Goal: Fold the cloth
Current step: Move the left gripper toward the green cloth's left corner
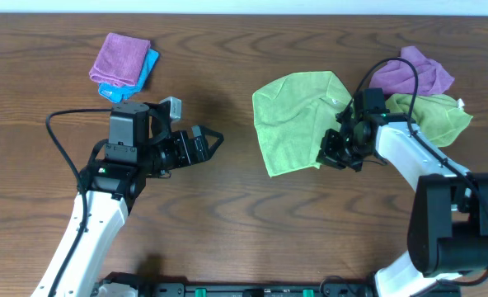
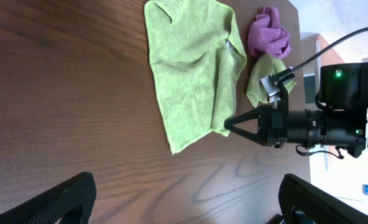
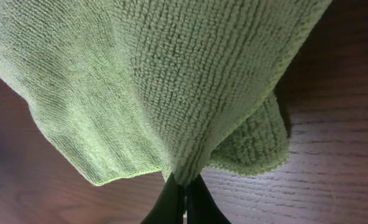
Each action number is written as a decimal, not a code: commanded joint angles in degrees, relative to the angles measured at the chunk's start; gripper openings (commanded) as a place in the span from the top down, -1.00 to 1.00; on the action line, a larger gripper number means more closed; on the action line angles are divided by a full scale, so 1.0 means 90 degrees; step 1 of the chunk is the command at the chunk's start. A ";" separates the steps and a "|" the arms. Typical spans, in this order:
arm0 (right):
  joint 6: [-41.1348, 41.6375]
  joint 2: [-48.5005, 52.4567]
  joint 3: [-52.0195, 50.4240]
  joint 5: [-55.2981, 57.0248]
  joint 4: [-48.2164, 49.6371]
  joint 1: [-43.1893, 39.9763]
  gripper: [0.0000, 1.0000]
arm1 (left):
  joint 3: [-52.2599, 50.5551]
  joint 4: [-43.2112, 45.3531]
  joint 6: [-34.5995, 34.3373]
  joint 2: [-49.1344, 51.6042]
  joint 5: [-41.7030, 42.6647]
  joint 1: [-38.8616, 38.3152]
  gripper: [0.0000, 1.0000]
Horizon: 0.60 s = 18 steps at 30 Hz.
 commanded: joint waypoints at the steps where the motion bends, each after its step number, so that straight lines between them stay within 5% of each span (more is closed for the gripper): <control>1: -0.0015 -0.0119 0.0015 -0.0119 -0.0002 0.0046 0.97 | 0.0141 0.0012 -0.0335 0.0027 0.0090 -0.0012 -0.90; 18: -0.0090 -0.2018 0.0177 0.2764 -0.0350 -0.0265 0.97 | 0.0141 0.0240 -0.2397 0.0631 -0.0262 -0.0629 -0.91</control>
